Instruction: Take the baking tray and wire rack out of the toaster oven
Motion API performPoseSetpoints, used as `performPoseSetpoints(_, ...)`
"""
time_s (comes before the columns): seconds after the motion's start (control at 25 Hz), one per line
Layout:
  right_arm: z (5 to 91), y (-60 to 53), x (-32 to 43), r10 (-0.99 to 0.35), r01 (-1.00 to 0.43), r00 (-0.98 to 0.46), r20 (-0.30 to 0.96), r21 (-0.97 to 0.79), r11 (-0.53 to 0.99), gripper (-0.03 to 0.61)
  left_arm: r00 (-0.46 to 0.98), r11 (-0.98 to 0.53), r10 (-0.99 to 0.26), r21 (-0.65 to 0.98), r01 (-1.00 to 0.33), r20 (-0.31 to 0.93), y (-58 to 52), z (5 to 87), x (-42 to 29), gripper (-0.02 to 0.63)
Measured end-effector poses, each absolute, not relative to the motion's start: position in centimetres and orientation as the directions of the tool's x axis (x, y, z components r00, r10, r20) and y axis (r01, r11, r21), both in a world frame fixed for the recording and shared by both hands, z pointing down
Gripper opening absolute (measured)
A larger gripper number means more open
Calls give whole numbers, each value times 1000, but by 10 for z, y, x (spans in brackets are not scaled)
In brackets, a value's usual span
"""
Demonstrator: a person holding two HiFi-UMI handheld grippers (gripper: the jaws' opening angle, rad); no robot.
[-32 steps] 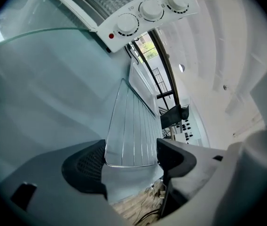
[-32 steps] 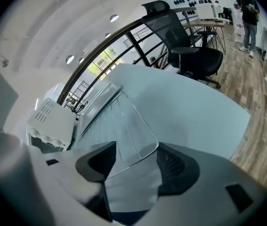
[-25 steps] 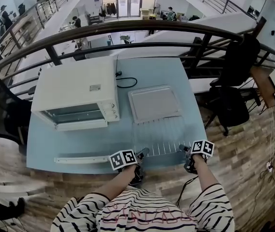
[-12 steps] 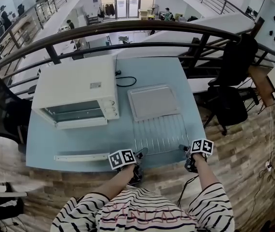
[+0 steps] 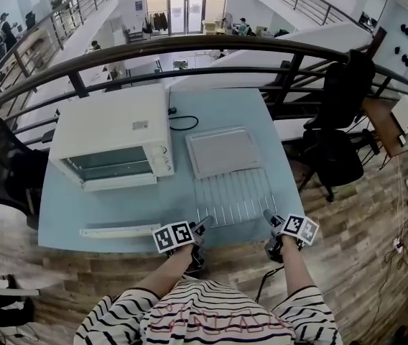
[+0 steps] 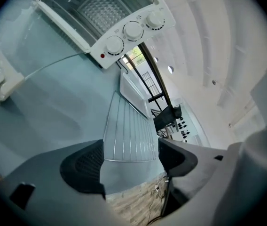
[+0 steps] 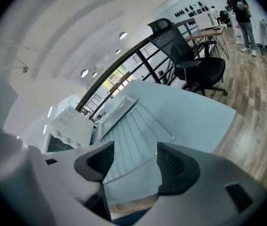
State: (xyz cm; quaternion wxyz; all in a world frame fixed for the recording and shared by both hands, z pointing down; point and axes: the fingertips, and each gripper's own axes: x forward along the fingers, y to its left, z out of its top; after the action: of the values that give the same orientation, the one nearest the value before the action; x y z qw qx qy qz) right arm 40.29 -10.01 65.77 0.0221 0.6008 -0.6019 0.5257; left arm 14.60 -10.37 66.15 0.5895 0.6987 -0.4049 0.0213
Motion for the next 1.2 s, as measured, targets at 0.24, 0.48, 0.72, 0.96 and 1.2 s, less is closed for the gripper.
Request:
performPoseSetpoints(0.24, 613, -79, 373, -816, -707, -286, 503, -685, -174, 231, 676, -114, -609, 797, -592, 415, -96, 625, 144, 342)
performPoseSetpoints(0.48, 571, -43, 348, -892, -658, -278, 356, -747, -93, 102, 675, -194, -658, 792, -579, 332, -69, 597, 134, 329)
performPoseSetpoints(0.72, 536, -9, 315, -916, -658, -318, 244, -753, 28, 56, 634, -269, -726, 739, -618, 266, -37, 570, 107, 190)
performPoseSetpoints(0.96, 506, 14, 285, -922, -689, -358, 145, -708, 156, 43, 589, -331, -776, 649, -685, 226, -5, 545, 80, 75)
performPoseSetpoints(1.2, 489, 26, 255, -897, -699, -425, 122, -674, 239, 40, 546, -362, -814, 560, -745, 201, 8, 521, 61, 38)
